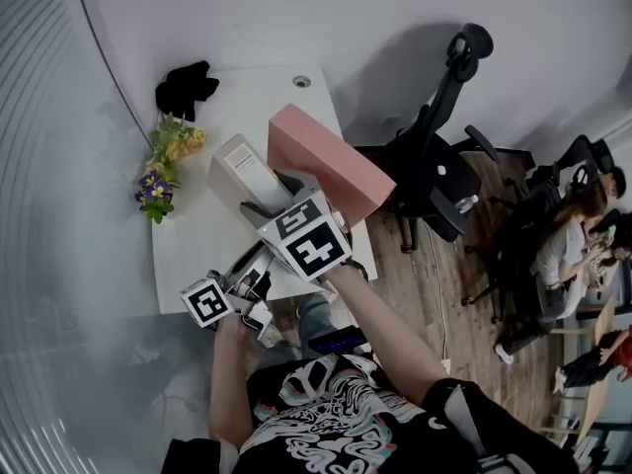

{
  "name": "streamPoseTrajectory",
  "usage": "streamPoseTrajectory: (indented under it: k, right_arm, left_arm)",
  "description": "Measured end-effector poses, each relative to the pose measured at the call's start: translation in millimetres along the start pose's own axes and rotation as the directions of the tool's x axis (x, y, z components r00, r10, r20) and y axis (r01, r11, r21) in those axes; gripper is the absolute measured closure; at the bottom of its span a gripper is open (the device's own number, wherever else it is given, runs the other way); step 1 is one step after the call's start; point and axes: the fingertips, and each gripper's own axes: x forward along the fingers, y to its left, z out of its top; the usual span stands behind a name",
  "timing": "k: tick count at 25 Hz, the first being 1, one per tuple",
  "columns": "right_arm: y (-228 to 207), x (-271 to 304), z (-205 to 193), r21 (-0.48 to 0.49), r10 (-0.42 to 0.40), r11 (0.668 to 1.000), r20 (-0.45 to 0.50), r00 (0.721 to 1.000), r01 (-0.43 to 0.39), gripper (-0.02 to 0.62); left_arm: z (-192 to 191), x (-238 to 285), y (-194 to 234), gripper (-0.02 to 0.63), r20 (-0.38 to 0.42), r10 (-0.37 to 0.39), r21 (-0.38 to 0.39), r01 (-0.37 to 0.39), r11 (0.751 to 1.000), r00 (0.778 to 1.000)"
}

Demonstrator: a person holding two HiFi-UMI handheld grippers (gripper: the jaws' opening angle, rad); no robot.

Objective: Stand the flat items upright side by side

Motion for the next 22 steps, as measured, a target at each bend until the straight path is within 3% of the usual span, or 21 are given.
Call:
streamPoseTrajectory:
  k: [11,22]
  right_arm:
    - [-4,-15,12,-0.002,-0.007,1.0,0.156,0.988,0.007,0.288]
    - [-10,-36,16,-0.001,-0.024,1.0,0.375,0.927,0.026,0.287]
  left_arm:
    - [12,3,1,0.445,0.056,-0.008,0.02,0.007,1.0,0.998]
    - [22,8,3,0.451,0.097,0.026,0.035,-0.029,0.999,0.995]
